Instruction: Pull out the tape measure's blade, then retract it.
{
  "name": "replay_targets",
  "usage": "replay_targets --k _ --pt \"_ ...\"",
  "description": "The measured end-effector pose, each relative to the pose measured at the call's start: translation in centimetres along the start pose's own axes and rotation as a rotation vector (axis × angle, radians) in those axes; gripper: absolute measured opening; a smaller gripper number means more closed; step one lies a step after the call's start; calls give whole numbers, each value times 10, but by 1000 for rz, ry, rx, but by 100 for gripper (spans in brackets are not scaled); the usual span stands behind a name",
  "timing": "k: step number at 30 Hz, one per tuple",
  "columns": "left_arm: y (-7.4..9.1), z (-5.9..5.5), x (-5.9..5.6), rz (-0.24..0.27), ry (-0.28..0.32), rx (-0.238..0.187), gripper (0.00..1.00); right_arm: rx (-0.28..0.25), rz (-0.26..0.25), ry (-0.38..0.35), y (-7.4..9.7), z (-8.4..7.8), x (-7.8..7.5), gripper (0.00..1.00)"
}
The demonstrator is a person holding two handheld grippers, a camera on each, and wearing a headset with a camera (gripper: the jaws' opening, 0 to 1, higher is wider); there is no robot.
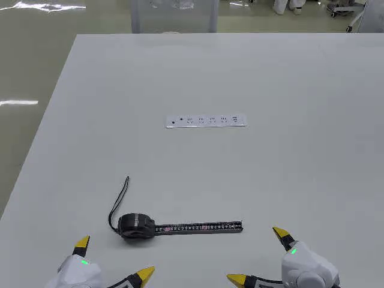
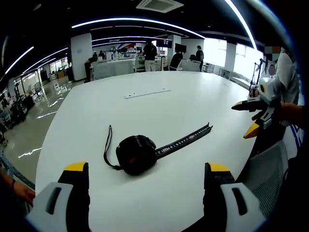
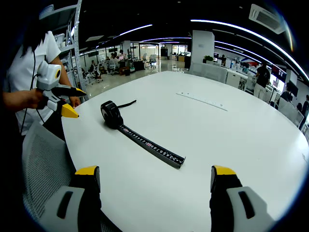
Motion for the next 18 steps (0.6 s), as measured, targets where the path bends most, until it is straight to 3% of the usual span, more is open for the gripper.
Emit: replay_targets --k 5,18 --pt "-4 -3 -7 25 10 1 99 -1 -3 -1 -1 -1 1 97" --pt "-13 -8 -8 95 26 13 99 1 -12 -9 -2 -1 1 96"
Point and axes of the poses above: the centre of the closed fingertips' face, and the gripper's own axes: y roughly backward along the fingers, x roughly to its left, z roughly out of its top, the point moved 7 cm from there along y, roughly backward along the fingers, and after that the axes turned 11 degrees about z, right-handed, at the moved point
